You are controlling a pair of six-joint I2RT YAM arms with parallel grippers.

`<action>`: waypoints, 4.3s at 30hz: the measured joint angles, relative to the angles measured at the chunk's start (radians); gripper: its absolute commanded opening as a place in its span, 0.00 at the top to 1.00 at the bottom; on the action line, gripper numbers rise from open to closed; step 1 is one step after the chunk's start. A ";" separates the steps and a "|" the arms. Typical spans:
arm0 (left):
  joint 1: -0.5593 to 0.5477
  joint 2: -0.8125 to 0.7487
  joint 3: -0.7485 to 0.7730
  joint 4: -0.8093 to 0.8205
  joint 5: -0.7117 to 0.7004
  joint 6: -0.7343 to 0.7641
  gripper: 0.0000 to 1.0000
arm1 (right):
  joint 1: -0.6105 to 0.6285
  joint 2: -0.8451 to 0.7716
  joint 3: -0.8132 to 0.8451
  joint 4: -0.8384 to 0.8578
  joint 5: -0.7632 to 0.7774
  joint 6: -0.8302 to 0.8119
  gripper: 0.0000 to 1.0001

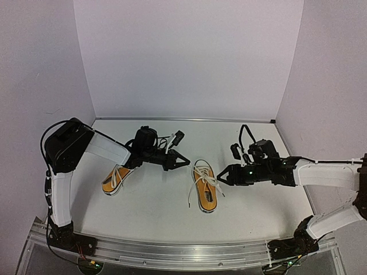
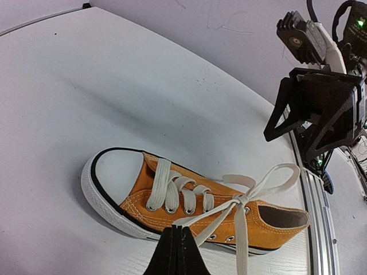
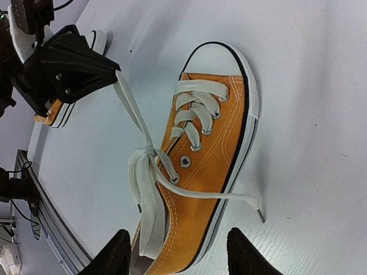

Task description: Tie the shoes

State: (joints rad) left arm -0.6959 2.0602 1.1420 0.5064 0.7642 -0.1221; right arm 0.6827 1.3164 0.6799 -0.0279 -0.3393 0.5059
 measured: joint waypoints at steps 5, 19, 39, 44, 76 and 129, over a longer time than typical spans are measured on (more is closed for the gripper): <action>0.000 0.001 0.003 -0.001 0.001 0.000 1.00 | 0.000 -0.006 -0.003 0.022 -0.055 0.019 0.55; 0.000 0.006 0.003 0.000 0.001 -0.007 1.00 | 0.056 0.051 -0.027 0.116 -0.032 0.078 0.59; 0.000 0.006 0.003 0.000 0.001 -0.007 1.00 | 0.211 0.247 0.329 -0.288 0.219 -0.184 0.68; 0.000 0.006 0.003 0.000 0.001 -0.007 1.00 | 0.211 0.256 0.360 -0.330 0.252 -0.203 0.69; 0.000 0.006 0.004 -0.007 -0.007 0.004 1.00 | 0.211 0.276 0.379 -0.379 0.271 -0.249 1.00; -0.003 -0.006 0.031 -0.063 -0.004 0.094 0.77 | 0.208 0.084 0.326 -0.390 0.191 -0.219 0.48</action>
State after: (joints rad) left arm -0.6991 2.0544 1.1733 0.4438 0.7601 -0.0277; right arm 0.8908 1.3999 1.0060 -0.4184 -0.1487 0.2872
